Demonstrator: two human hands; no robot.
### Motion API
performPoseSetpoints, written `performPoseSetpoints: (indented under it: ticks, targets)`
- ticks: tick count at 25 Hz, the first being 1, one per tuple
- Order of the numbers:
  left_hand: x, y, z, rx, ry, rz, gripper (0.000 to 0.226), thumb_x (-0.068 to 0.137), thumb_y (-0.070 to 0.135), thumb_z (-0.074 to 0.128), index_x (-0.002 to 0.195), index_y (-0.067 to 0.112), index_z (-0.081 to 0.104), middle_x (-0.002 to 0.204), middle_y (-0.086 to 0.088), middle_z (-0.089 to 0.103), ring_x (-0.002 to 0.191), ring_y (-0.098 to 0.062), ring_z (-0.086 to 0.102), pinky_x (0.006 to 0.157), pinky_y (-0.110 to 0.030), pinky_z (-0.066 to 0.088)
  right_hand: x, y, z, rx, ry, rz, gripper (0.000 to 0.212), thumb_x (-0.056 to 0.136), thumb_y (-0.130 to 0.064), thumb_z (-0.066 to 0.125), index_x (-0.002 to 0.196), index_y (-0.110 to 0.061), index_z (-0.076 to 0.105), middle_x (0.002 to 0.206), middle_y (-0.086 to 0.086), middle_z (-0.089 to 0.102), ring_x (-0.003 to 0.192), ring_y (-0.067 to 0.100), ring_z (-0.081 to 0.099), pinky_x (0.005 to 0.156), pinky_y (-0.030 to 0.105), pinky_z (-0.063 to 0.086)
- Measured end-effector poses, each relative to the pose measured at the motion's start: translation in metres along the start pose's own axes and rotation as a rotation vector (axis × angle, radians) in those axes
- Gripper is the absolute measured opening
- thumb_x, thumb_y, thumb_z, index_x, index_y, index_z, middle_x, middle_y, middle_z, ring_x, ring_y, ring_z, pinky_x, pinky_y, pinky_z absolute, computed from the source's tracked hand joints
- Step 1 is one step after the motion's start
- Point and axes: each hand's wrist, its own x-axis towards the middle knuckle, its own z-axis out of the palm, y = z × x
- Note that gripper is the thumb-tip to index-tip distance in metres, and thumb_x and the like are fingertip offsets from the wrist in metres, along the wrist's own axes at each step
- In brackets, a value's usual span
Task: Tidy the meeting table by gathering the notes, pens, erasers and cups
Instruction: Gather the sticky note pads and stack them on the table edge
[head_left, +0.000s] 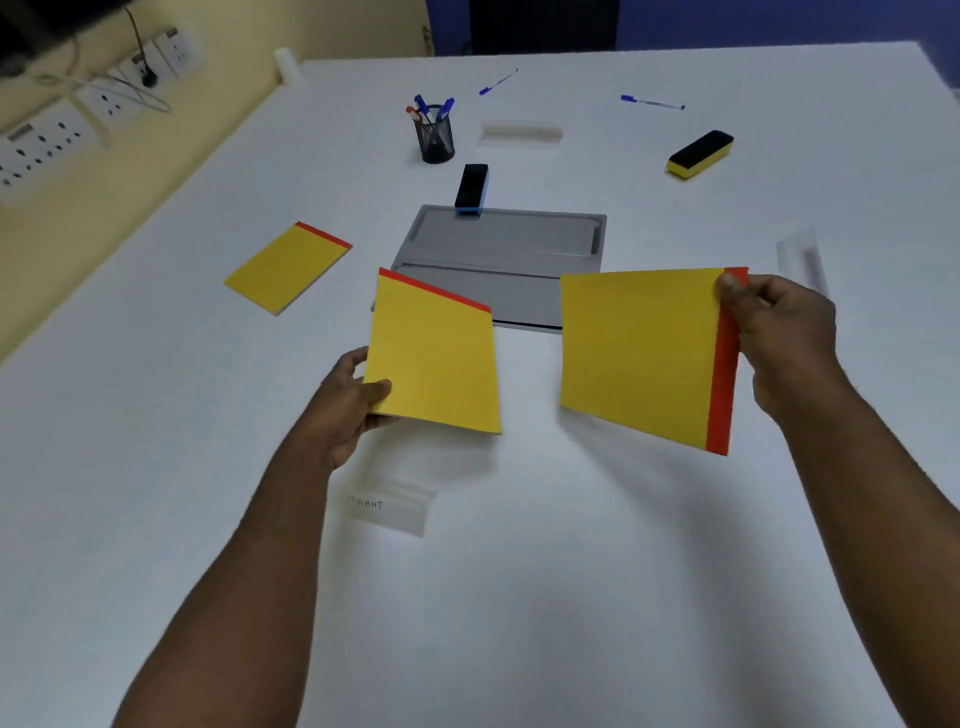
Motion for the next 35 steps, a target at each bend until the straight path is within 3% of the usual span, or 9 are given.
performPoseSetpoints:
  ticks: [7,9,12,16,18,21,24,30,35]
  targets:
    - [-0.116,-0.026,0.081,-0.019,-0.142,-0.020,0.029,0.089,-0.005,0.049,0.106,0.019,0.052,0.114,-0.014,0.060,0.084,-0.021,0.060,0.065,-0.032,0.049,-0.053,-0.060,-0.077,-0.309,-0.250,-0.092,0.018,0.089,-0.039,0.065,0.087,-0.023,0.073,0.084,-0.005,0.070,0.076,0.008,0.064,0.070,0.027,0.051]
    - [-0.150,-0.032,0.095,-0.027,-0.218,-0.041,0.039,0.081,0.001,0.054,0.113,0.024,0.052,0.115,-0.015,0.059,0.081,-0.021,0.059,0.062,-0.030,0.048,-0.062,-0.071,-0.093,-0.401,-0.424,-0.023,0.022,0.088,-0.040,0.065,0.088,-0.021,0.074,0.087,-0.002,0.071,0.079,0.013,0.065,0.070,0.028,0.052]
    - [-0.193,-0.040,0.115,-0.037,-0.379,-0.044,0.062,0.088,-0.009,0.043,0.129,0.037,0.050,0.111,-0.010,0.066,0.078,-0.021,0.060,0.065,-0.030,0.049,-0.076,-0.071,-0.101,-0.563,-0.608,0.007,0.025,0.086,-0.041,0.067,0.087,-0.018,0.076,0.098,0.001,0.073,0.092,0.021,0.067,0.087,0.040,0.055]
    - [-0.238,-0.059,0.140,-0.006,-0.404,-0.074,0.050,0.091,-0.008,0.041,0.116,0.025,0.070,0.128,-0.002,0.064,0.102,-0.021,0.062,0.079,-0.030,0.052,-0.098,-0.056,-0.110,-0.562,-0.665,0.046,0.024,0.087,-0.037,0.067,0.097,-0.018,0.076,0.106,0.000,0.071,0.099,0.022,0.065,0.095,0.043,0.052]
    - [-0.256,-0.076,0.150,-0.028,-0.398,-0.083,0.031,0.095,0.010,0.054,0.116,0.024,0.071,0.128,0.001,0.065,0.112,-0.018,0.063,0.091,-0.033,0.053,-0.110,-0.046,-0.116,-0.548,-0.692,0.059,0.023,0.088,-0.037,0.066,0.097,-0.018,0.076,0.104,-0.001,0.071,0.096,0.019,0.065,0.093,0.041,0.053]
    - [-0.273,-0.098,0.159,0.008,-0.402,-0.069,0.056,0.070,0.049,0.080,0.120,0.027,0.069,0.131,0.003,0.064,0.122,-0.016,0.059,0.105,-0.042,0.046,-0.123,-0.028,-0.117,-0.598,-0.698,-0.002,0.025,0.089,-0.037,0.065,0.101,-0.017,0.075,0.107,0.001,0.070,0.095,0.017,0.065,0.090,0.038,0.054]
    - [-0.283,-0.111,0.169,0.019,-0.421,-0.090,0.072,0.061,0.036,0.089,0.127,0.025,0.063,0.128,0.000,0.065,0.118,-0.022,0.062,0.102,-0.045,0.049,-0.132,-0.013,-0.110,-0.635,-0.709,-0.067,0.028,0.089,-0.039,0.065,0.099,-0.015,0.075,0.105,0.005,0.071,0.095,0.020,0.065,0.087,0.038,0.054]
    - [-0.280,-0.123,0.168,-0.003,-0.393,-0.086,0.064,0.064,0.035,0.082,0.122,0.026,0.056,0.121,-0.008,0.068,0.108,-0.030,0.067,0.090,-0.047,0.055,-0.128,0.014,-0.087,-0.704,-0.675,-0.140,0.035,0.089,-0.043,0.063,0.109,-0.015,0.068,0.118,0.001,0.065,0.109,0.019,0.059,0.085,0.031,0.047]
    - [-0.245,-0.137,0.150,-0.192,-0.287,-0.128,0.086,0.061,0.034,0.086,0.135,0.035,0.044,0.130,-0.008,0.062,0.115,-0.031,0.063,0.085,-0.044,0.056,-0.095,0.044,-0.086,-0.630,-0.287,-0.149,0.034,0.092,-0.040,0.059,0.115,-0.015,0.063,0.127,0.003,0.062,0.117,0.021,0.056,0.093,0.031,0.041]
